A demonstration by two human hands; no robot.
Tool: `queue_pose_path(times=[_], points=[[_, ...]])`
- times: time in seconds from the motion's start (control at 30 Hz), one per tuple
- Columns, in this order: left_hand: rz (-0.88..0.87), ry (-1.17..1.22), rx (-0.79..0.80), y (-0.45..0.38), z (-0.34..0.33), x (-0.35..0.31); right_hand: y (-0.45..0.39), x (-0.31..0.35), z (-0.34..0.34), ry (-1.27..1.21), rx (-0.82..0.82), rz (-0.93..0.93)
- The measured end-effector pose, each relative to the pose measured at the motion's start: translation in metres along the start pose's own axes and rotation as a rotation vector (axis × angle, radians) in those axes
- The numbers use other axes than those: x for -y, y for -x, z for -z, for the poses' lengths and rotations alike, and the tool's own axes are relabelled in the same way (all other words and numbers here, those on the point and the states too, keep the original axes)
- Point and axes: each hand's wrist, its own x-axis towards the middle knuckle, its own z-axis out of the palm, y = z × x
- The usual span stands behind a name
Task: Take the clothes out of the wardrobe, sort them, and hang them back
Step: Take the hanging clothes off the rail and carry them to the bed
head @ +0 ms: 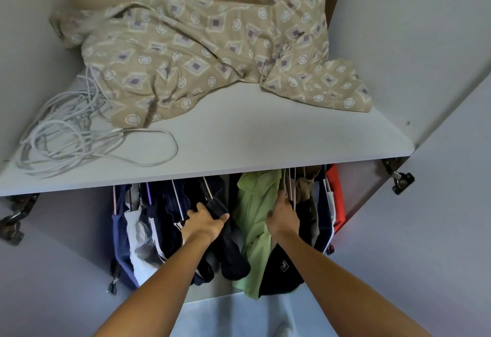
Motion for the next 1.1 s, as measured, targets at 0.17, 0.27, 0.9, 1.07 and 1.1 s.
queue_pose_path(times=[0.17,0.27,0.9,1.07,1.1], points=[[0.084,-0.038,0.019,-0.005,-0.008,-0.011,-0.014,-0.005,0.002,-0.093,0.056,0.003],[0.058,-0.036,0.003,-0.008,-0.010,-0.011,-0.014,-0.010,0.005,-0.084,0.143,0.083],[-0.166,0.647,-0.093,-0.006,-0.026,0.018,-0.016,0.032,0.000,-0.413,0.184,-0.066],[-0.271,0.606,-0.150,0.012,-0.026,0.006,-0.014,0.037,0.000,-0.493,0.078,0.055],[-0.294,0.594,-0.141,0.014,-0.026,0.005,-0.013,0.039,-0.001,-0.514,0.068,0.086]])
